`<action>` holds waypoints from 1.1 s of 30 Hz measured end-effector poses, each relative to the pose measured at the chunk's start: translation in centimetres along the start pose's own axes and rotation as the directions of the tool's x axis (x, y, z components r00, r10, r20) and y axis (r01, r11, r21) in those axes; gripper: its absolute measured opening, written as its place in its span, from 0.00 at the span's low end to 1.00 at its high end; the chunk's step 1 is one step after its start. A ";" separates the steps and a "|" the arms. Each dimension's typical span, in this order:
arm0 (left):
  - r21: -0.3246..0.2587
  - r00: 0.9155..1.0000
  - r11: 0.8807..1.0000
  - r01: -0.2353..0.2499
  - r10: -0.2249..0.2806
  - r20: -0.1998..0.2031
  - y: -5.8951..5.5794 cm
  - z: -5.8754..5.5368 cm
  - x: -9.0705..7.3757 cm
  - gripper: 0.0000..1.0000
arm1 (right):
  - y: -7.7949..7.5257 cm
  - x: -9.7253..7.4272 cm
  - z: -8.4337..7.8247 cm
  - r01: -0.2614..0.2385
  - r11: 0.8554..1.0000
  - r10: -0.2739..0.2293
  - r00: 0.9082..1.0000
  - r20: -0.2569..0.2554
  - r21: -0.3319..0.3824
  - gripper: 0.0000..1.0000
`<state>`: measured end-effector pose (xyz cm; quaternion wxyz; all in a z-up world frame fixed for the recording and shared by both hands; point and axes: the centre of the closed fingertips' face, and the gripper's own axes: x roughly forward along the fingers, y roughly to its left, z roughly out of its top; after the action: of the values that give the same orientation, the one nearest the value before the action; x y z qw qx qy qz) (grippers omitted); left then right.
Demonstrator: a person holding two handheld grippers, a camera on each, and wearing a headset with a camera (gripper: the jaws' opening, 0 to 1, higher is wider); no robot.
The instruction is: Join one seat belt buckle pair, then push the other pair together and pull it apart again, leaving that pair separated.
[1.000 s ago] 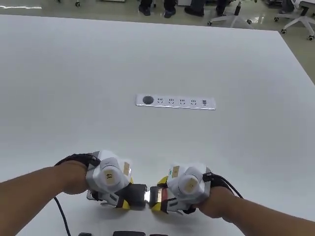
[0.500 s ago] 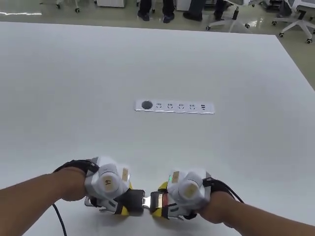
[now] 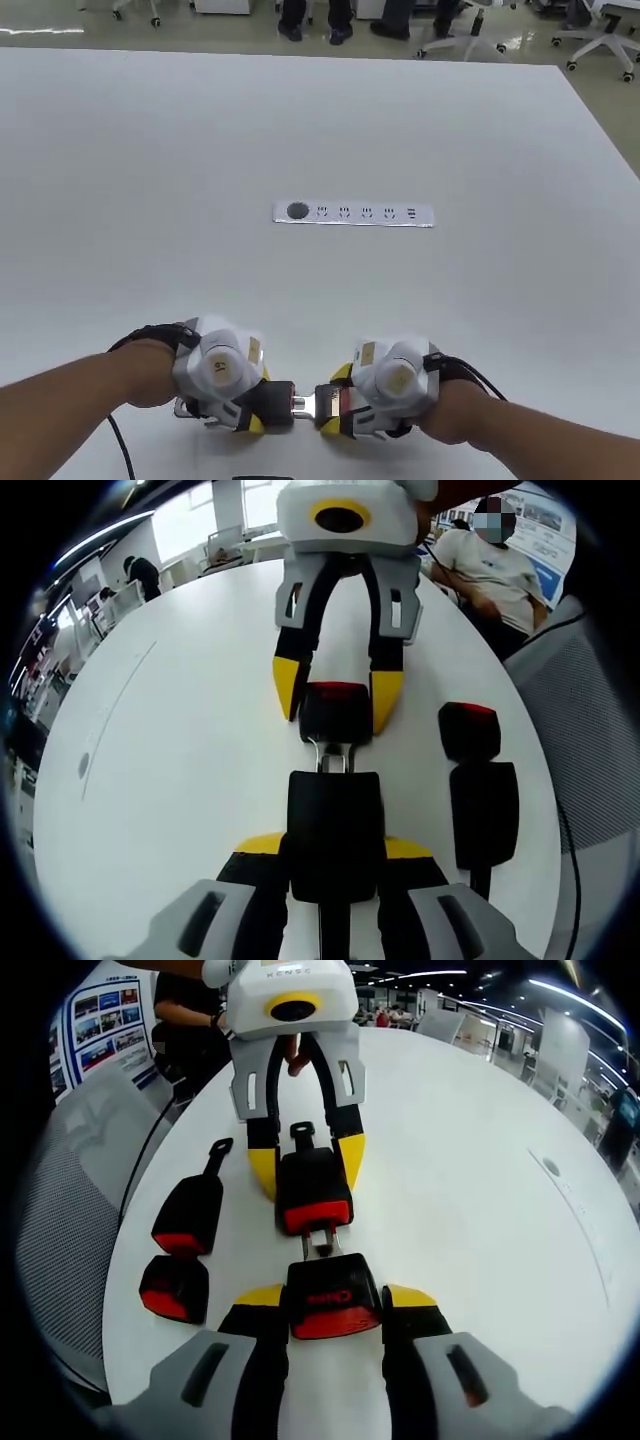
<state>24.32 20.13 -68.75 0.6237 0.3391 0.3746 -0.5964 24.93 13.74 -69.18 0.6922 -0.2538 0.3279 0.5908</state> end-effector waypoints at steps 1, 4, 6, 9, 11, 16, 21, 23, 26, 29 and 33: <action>0.000 1.000 1.000 0.000 0.000 0.000 0.0 0.0 0.0 0.35 | 0.0 0.0 -0.1 0.000 1.000 0.000 1.000 0.000 -0.002 0.34; -0.002 1.000 1.000 0.001 -0.001 0.001 0.2 -0.2 0.1 0.35 | -0.1 -0.4 -0.6 -0.002 1.000 0.002 1.000 -0.001 -0.002 0.34; -0.003 1.000 1.000 0.001 -0.001 0.001 0.2 -0.2 0.1 0.35 | -0.2 -0.5 -0.9 -0.002 1.000 0.002 1.000 0.000 -0.001 0.34; -0.005 1.000 1.000 -0.001 0.001 0.002 0.2 -0.3 0.1 0.35 | -0.4 -0.8 -1.5 0.002 1.000 -0.002 1.000 0.003 0.002 0.34; -0.008 1.000 1.000 -0.001 0.001 0.003 0.2 -0.3 0.1 0.35 | -0.3 -1.0 -1.9 0.004 1.000 -0.004 1.000 0.003 0.004 0.34; -0.011 1.000 1.000 -0.002 0.002 0.005 0.2 -0.3 0.1 0.35 | -0.6 -1.3 -3.0 0.011 1.000 -0.011 1.000 0.003 0.009 0.34; -0.013 1.000 1.000 -0.003 0.003 0.007 0.2 -0.3 0.1 0.35 | -0.6 -2.0 -3.8 0.021 1.000 -0.021 1.000 0.007 0.016 0.34; -0.013 1.000 1.000 -0.003 0.003 0.007 0.2 -0.3 0.1 0.35 | -0.7 -2.4 -4.2 0.022 1.000 -0.022 1.000 0.008 0.020 0.34; -0.014 1.000 1.000 -0.003 0.003 0.008 0.1 -0.3 0.1 0.35 | -0.6 -3.0 -4.6 0.020 1.000 -0.020 1.000 0.003 0.020 0.34; -0.016 1.000 1.000 -0.003 0.003 0.010 0.2 -0.3 0.1 0.35 | -1.0 -3.6 -5.2 0.026 0.999 -0.026 1.000 -0.004 0.024 0.34; -0.017 1.000 1.000 -0.004 0.004 0.009 0.2 -0.3 0.1 0.35 | -1.0 -4.3 -6.0 0.032 0.999 -0.032 0.999 -0.003 0.031 0.34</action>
<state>24.47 20.36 -68.95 0.6295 0.3320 0.3759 -0.5935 24.58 6.35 -69.86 0.7050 -0.2490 0.3340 0.5739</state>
